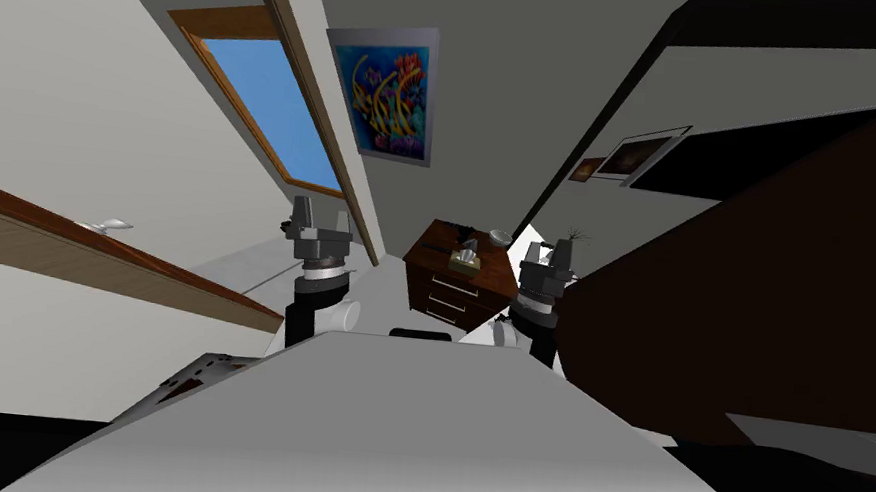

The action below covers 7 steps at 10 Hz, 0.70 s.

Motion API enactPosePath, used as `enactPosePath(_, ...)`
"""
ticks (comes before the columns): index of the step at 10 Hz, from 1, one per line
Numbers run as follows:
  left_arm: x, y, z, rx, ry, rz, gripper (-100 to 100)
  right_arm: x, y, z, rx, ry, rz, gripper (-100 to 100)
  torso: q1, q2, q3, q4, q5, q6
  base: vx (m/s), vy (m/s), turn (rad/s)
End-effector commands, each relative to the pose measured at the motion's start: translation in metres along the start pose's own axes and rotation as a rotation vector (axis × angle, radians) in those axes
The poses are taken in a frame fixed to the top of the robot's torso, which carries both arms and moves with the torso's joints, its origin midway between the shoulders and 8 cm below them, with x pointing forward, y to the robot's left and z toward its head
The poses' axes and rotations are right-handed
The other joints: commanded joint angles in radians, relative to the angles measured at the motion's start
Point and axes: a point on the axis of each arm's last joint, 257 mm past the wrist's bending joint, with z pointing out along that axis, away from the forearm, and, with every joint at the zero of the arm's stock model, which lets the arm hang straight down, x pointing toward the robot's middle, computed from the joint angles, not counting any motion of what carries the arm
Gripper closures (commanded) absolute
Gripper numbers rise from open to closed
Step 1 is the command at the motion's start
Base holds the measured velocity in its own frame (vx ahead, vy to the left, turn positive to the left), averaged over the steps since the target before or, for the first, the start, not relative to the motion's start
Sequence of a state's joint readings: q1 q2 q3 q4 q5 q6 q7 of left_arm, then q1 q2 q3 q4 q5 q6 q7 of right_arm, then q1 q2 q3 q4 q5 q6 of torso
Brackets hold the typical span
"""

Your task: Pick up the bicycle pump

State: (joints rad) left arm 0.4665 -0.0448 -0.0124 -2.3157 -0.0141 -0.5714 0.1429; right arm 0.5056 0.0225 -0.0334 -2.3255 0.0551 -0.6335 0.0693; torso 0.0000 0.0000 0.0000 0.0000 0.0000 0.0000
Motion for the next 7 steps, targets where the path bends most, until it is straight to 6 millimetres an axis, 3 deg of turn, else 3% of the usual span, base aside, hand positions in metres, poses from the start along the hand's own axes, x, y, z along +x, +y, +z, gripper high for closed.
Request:
enactPosePath(1,0.000,0.000,0.000,0.000,0.000,0.000,0,0.006,0.000,0.000,-0.009,0.039,-0.018,-100,0.000,0.000,0.000,0.000,0.000,0.000,-0.039,0.016,0.026)
enactPosePath(7,0.000,0.000,0.000,0.000,0.000,0.000,0,0.037,-0.011,-0.002,-0.052,0.230,-0.134,-100,0.003,0.007,0.004,0.002,0.001,0.000,-0.110,0.057,0.049)
